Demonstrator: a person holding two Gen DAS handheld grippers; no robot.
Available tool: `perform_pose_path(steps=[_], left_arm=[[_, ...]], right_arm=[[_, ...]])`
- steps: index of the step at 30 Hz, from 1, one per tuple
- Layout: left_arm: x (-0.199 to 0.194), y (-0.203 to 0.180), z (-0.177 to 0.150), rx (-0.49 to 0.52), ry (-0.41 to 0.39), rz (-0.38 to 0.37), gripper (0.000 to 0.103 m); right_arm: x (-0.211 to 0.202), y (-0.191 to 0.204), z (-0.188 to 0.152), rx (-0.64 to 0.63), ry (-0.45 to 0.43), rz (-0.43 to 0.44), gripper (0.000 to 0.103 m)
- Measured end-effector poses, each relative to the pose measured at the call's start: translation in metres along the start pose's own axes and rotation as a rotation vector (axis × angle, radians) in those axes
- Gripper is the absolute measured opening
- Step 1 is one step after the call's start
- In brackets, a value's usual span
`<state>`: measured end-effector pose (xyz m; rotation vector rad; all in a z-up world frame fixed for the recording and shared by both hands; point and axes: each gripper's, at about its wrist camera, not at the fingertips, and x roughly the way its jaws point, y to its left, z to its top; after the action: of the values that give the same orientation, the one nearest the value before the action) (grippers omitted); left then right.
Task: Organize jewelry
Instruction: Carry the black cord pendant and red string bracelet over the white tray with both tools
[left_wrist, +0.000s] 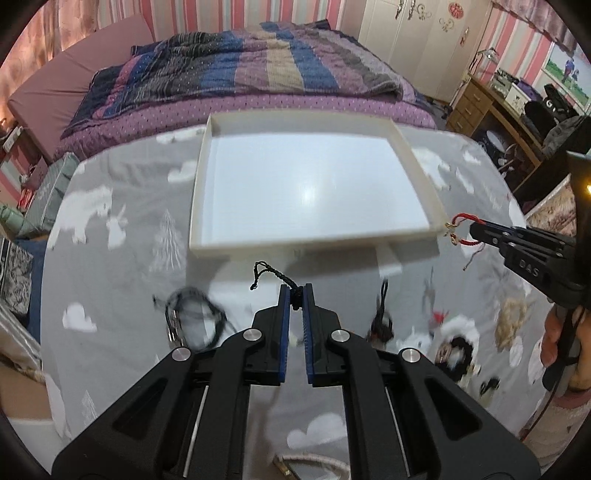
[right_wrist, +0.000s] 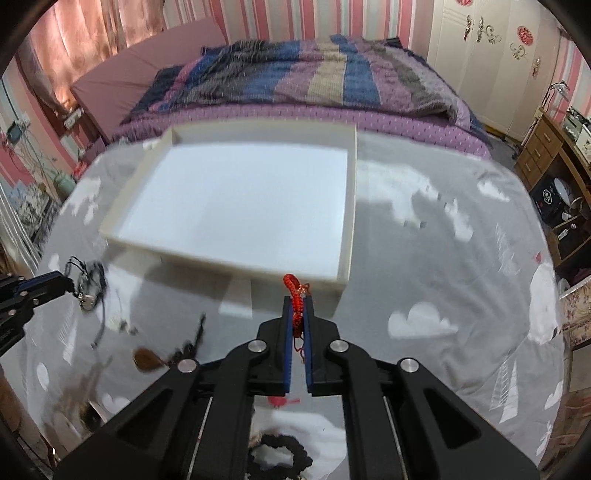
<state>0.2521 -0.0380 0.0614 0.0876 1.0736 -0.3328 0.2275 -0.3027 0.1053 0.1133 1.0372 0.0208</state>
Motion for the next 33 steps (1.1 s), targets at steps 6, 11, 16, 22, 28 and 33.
perform_pose_path(steps=[6, 11, 16, 22, 28, 33], left_arm=[[0.0, 0.006, 0.063, 0.01, -0.057, -0.001, 0.005], [0.017, 0.004, 0.107, 0.044, -0.098, -0.006, 0.005], [0.067, 0.016, 0.149, 0.013, -0.062, -0.018, 0.005], [0.135, 0.034, 0.166, -0.016, 0.012, 0.051, 0.005], [0.17, 0.047, 0.165, -0.018, 0.054, 0.092, 0.005], [0.176, 0.046, 0.162, -0.008, 0.053, 0.089, 0.005]], right_arm=[[-0.009, -0.002, 0.055, 0.017, -0.065, 0.011, 0.005], [0.014, -0.006, 0.099, 0.03, -0.09, -0.004, 0.005], [0.059, -0.014, 0.13, 0.05, -0.081, 0.0, 0.005], [0.117, -0.005, 0.147, 0.011, -0.053, -0.006, 0.005], [0.157, 0.004, 0.153, -0.045, -0.005, -0.035, 0.005], [0.176, 0.002, 0.148, -0.037, 0.029, -0.035, 0.005]])
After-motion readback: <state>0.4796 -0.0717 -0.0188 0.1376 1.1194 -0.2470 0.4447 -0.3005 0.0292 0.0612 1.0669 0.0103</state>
